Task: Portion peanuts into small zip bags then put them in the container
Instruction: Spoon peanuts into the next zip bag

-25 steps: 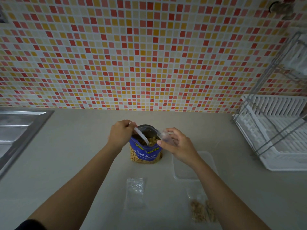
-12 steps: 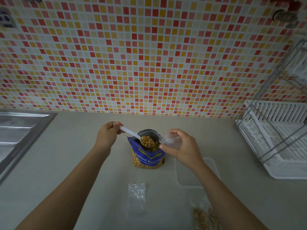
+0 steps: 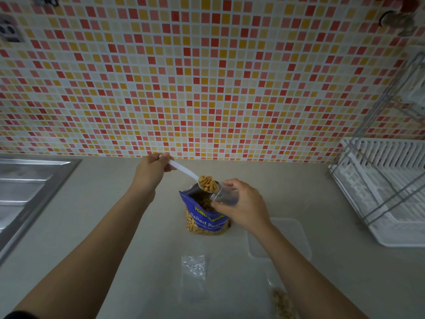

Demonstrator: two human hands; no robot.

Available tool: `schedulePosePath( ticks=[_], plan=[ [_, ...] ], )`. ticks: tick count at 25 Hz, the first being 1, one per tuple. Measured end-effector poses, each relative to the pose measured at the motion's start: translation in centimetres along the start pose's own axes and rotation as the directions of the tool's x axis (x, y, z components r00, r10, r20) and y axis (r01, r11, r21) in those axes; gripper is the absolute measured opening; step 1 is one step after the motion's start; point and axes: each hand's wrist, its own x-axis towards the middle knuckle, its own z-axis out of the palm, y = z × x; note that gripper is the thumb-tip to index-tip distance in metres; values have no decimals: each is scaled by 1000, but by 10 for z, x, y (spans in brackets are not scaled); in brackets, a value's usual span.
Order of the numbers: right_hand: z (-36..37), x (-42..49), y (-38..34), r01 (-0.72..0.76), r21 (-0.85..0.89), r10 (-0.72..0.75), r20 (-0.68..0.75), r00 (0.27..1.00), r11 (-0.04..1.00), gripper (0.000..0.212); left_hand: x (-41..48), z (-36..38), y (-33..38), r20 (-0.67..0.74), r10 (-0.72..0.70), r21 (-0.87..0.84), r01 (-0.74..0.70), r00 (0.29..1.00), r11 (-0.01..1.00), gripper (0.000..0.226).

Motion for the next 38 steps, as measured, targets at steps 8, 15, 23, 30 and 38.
schedulePosePath(
  ticks=[8,15,23,30,38],
  plan=[
    [10,1,-7,-42,261,56,-45,997,964,49,-33,-1,37,207,643,428,-659,737,618,33],
    [11,-1,-3,-54,338,84,-77,993,940,44,-34,-12,38,-83,600,279,-560,795,780,27],
    [3,-7,10,-151,443,196,-58,979,884,40,-24,30,-62,305,508,721,-544,806,429,31],
    [0,-6,16,-200,474,223,8,975,857,41,-16,49,-57,80,229,580,-232,970,781,27],
    [1,-6,20,-231,509,242,45,969,829,43,-18,50,-49,16,99,333,-98,995,938,29]
  ],
)
